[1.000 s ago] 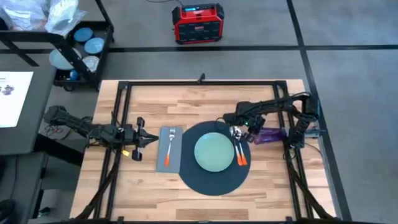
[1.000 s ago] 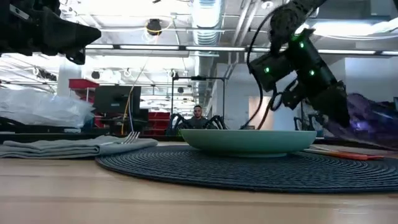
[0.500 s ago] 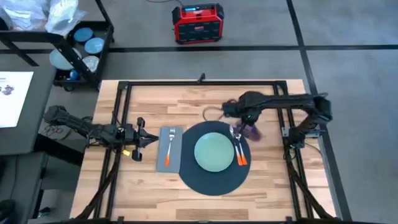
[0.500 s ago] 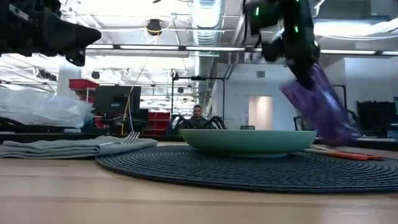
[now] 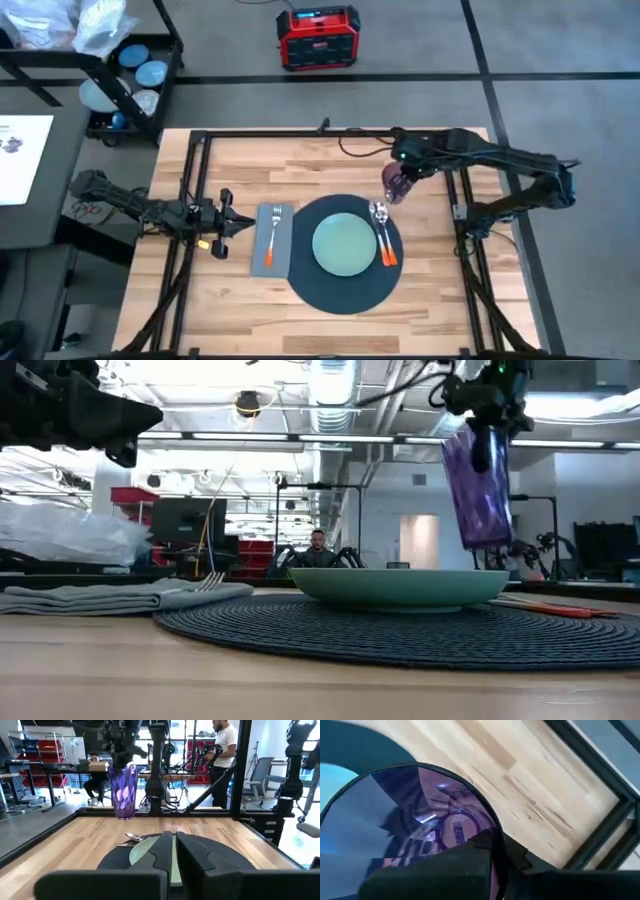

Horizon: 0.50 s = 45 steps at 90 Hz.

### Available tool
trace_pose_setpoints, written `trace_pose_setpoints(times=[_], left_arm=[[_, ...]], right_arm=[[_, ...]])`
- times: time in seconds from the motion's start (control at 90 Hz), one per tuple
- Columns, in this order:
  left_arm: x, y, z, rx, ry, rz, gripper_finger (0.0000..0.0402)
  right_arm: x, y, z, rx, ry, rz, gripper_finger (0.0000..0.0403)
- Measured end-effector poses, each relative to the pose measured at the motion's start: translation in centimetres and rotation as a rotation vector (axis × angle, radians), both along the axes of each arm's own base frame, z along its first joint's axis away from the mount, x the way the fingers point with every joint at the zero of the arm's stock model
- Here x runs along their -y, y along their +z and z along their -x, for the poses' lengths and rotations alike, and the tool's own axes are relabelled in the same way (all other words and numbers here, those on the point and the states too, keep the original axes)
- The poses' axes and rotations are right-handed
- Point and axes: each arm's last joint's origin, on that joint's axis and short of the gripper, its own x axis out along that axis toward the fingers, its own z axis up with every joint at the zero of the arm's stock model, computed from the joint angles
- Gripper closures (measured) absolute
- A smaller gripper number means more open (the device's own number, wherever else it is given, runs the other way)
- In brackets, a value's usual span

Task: Set table place
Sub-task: Move the purple glass to the right side of the blue placemat

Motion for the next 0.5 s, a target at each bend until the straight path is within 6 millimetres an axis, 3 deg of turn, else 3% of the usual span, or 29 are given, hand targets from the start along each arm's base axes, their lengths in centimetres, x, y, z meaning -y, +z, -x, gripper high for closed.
trace_pose_setpoints(times=[0.2,0.5], left_arm=[[0.0,-0.1,0.0,-0.007,-0.001,0.011,0.0393],[0.0,0.0,0.0,-0.004,-0.001,0.020,0.0393]], right_arm=[[0.5,-2.9,0.9,0.072,-0.014,-0.027,0.0402],[1.6,-4.4,1.5,0.079,-0.014,-0.031,0.0402]])
